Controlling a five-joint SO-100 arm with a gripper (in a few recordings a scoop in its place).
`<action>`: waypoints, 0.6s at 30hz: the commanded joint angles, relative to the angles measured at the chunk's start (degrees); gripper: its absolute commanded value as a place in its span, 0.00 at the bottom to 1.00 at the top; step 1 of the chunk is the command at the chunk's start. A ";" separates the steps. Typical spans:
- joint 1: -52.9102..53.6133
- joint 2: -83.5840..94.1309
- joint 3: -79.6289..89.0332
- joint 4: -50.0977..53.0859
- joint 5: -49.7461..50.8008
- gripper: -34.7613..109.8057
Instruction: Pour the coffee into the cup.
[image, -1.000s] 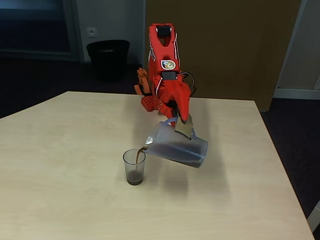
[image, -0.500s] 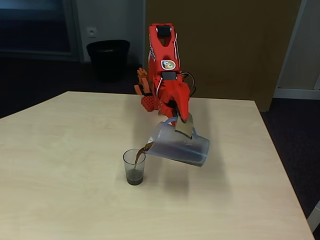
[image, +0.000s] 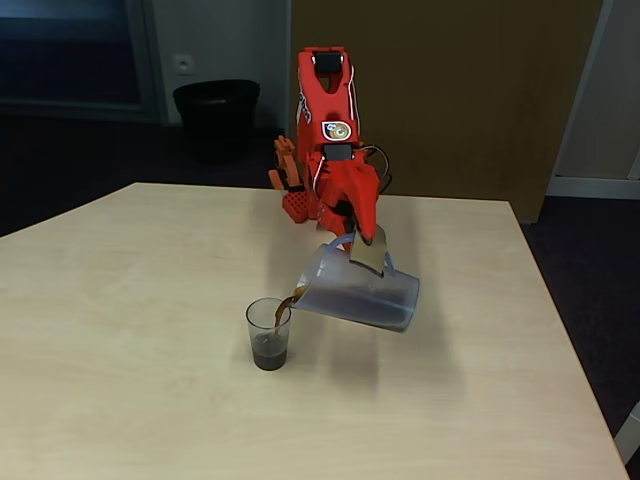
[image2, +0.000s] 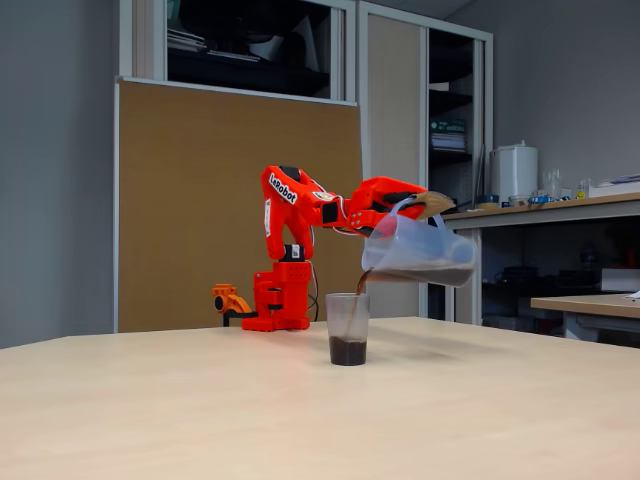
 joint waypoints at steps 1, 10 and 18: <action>0.18 3.43 0.18 -2.46 1.93 0.24; 0.62 3.25 0.26 -3.16 2.29 0.24; 0.79 2.99 0.79 -4.31 2.90 0.24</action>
